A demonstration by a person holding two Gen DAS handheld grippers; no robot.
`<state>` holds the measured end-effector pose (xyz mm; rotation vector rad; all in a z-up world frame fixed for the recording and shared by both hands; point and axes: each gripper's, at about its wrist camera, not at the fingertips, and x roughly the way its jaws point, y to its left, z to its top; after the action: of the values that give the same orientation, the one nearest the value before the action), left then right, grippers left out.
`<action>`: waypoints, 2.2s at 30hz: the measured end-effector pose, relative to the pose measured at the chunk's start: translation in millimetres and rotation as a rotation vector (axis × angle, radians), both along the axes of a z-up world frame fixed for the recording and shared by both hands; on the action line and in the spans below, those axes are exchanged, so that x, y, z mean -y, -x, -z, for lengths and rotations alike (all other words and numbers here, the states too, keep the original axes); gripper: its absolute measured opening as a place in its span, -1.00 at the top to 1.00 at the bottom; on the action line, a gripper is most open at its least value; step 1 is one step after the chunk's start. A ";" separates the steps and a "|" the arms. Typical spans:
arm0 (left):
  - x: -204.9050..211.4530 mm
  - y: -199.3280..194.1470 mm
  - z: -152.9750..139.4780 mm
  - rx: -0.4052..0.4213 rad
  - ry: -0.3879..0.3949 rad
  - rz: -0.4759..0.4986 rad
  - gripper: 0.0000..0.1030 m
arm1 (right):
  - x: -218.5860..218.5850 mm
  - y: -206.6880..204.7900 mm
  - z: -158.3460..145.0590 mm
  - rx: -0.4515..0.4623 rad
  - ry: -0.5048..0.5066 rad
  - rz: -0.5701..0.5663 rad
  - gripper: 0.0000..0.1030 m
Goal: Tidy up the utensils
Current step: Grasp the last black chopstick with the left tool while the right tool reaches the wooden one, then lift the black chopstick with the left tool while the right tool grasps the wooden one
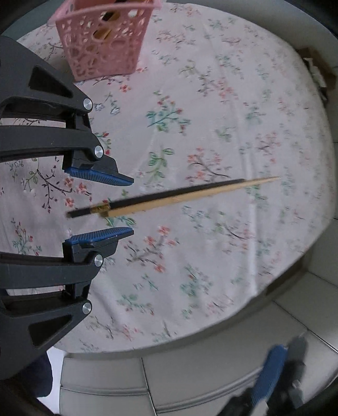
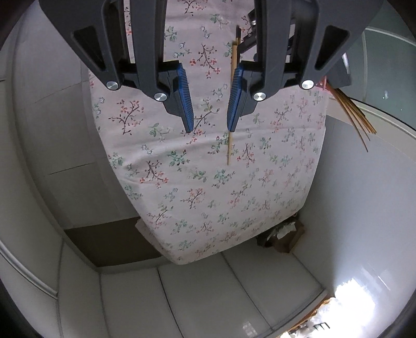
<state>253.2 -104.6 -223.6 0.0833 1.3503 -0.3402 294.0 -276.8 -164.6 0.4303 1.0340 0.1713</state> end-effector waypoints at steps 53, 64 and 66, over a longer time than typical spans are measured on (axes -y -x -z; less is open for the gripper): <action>-23.4 -53.1 8.1 0.034 0.000 -0.108 0.65 | -33.1 -46.4 32.1 -0.040 0.024 -0.035 0.85; -11.9 -57.6 0.8 0.114 0.027 -0.083 0.92 | -13.5 -20.3 -10.3 0.096 -0.001 -0.023 0.85; -16.5 -50.6 -18.4 0.157 0.088 -0.092 0.92 | -12.3 -17.2 -18.3 0.127 -0.012 -0.020 0.85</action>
<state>303.8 -88.1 -205.2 -0.0250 1.1784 -0.3084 311.3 -264.6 -146.3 0.4149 0.9127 0.2207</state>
